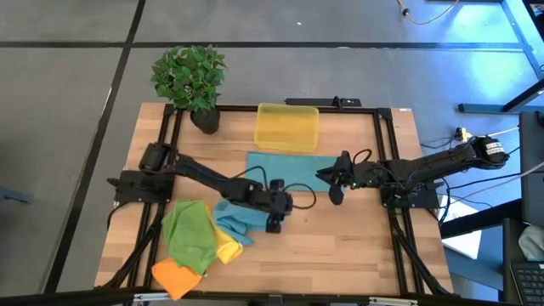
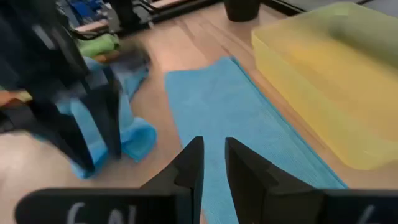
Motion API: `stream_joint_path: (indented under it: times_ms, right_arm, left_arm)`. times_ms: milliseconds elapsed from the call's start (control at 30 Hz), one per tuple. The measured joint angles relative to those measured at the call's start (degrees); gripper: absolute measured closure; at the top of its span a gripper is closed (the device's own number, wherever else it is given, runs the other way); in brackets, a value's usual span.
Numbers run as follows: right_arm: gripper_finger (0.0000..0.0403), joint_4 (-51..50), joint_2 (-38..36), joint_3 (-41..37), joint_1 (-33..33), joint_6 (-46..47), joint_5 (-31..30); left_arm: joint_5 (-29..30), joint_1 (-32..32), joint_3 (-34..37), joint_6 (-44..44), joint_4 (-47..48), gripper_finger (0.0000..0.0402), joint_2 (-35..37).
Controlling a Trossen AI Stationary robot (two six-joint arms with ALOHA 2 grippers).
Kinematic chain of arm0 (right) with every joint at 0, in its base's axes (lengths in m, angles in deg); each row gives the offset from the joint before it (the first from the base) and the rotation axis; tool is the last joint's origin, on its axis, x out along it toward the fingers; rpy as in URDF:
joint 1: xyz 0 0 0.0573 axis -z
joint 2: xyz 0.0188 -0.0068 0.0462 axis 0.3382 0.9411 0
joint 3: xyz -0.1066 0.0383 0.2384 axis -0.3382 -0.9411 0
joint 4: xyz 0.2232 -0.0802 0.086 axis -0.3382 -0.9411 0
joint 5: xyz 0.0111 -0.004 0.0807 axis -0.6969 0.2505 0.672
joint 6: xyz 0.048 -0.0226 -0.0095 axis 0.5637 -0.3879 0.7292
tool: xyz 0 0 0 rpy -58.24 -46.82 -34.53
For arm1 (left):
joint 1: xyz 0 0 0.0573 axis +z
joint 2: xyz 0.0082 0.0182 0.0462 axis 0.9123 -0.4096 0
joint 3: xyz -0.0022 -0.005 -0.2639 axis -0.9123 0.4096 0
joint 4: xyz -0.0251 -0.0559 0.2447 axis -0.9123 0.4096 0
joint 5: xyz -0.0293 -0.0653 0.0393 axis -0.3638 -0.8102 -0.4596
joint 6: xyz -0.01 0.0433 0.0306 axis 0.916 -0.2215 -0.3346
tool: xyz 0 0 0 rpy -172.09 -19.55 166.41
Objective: Fold microfiber towels
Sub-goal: Fold the left blue microfiber towel
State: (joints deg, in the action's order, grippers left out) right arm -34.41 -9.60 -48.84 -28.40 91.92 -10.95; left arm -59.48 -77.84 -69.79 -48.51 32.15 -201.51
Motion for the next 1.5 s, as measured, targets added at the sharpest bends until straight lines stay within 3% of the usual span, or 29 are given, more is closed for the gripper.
stream_joint_path:
  times_ms: [100, 500, 567, 700, 867, 967, 1100, 1233, 1367, 1500]
  right_arm:
    - [0.0335, -0.1, 0.0, 0.0, -1.0, -0.6, 0.0]
    - [0.0335, 1.2, 0.0, 0.0, -3.3, -1.0, -4.2]
    - [0.0335, 1.3, 0.0, 0.0, -3.3, -1.0, -4.1]
    - [0.0335, 1.8, 0.0, 0.0, -3.3, -1.0, -4.0]
    - [0.0335, 4.7, 0.0, 0.0, -3.3, -3.1, -4.0]
    - [0.0335, 8.7, 0.0, 0.0, -3.3, -6.5, -4.0]
    - [0.0335, 13.4, 0.0, 0.0, -4.2, -12.9, -4.0]
    - [0.0335, 13.6, 0.0, 0.0, -5.8, -14.4, -3.9]
    - [0.0335, 13.6, 0.0, 0.0, -7.2, -15.6, -3.9]
    - [0.0335, 13.7, 0.0, 0.0, -7.4, -15.8, -3.8]
  left_arm:
    - [-6.7, -0.8, 0.0, 0.5, 6.5, 0.0264, -1.2]
    - [-8.8, -7.5, -0.1, 15.5, 57.3, 0.0266, 0.2]
    - [-5.8, -9.1, 0.5, 17.9, 63.6, 0.0266, 0.8]
    - [4.9, -12.2, 0.1, 23.3, 64.6, 0.0266, 6.7]
    - [20.3, -14.1, 0.0, 23.6, 51.7, 0.0266, 14.6]
    - [24.2, -14.0, 2.6, 17.3, 34.9, 0.0266, 17.2]
    - [21.6, -13.9, 8.5, 3.3, 6.5, 0.0266, 17.8]
    - [19.7, -12.6, 14.2, -3.3, -13.2, 0.0266, 16.3]
    - [18.7, -9.1, 18.8, -2.3, -24.7, 0.0266, 14.9]
    - [12.9, -5.4, 19.7, 1.3, -27.2, 0.0266, 12.4]
